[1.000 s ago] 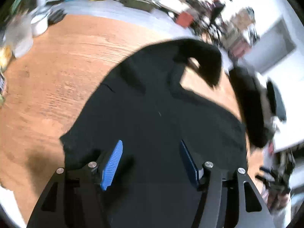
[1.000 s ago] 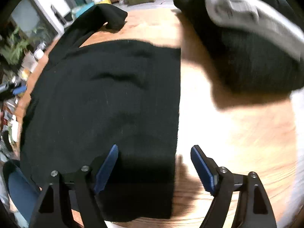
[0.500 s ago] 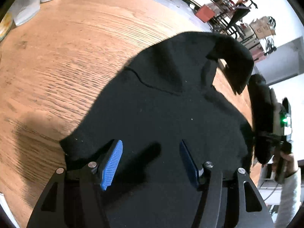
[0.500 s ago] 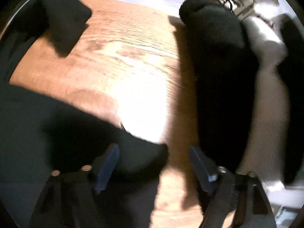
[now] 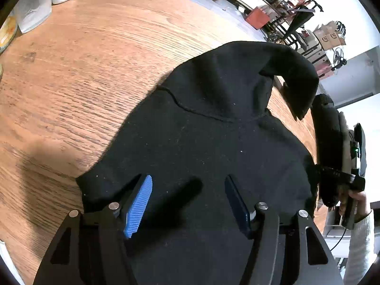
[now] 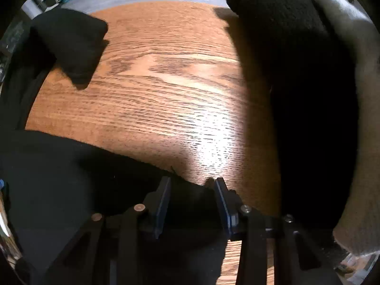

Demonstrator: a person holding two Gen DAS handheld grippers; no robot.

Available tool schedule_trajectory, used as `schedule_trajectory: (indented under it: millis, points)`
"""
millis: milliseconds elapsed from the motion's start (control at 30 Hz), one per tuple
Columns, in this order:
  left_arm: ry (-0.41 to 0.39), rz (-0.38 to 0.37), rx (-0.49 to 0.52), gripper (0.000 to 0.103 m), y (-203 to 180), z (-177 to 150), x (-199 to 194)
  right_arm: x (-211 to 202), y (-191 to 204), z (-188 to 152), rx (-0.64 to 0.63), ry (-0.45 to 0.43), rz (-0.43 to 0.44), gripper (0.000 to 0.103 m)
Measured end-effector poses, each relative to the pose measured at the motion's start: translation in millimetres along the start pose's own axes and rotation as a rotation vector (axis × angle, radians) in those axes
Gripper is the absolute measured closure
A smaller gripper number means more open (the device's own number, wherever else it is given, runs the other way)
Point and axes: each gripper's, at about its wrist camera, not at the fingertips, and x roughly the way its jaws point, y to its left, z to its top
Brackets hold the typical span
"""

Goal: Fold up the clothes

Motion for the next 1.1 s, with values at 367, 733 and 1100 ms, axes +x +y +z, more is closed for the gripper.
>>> schedule_trajectory:
  millis: [367,733,1100]
  points:
    - [0.008,0.005,0.011,0.036,-5,0,2,8,20,-11,-0.074,-0.003,-0.002,0.096]
    - [0.020,0.007,0.023,0.036,-7,-1,2,-13,16,-19,-0.018,-0.142,-0.087,0.090]
    - [0.015,0.012,0.036,0.033,-10,-2,3,7,-6,-41,0.021,-0.005,-0.085,0.085]
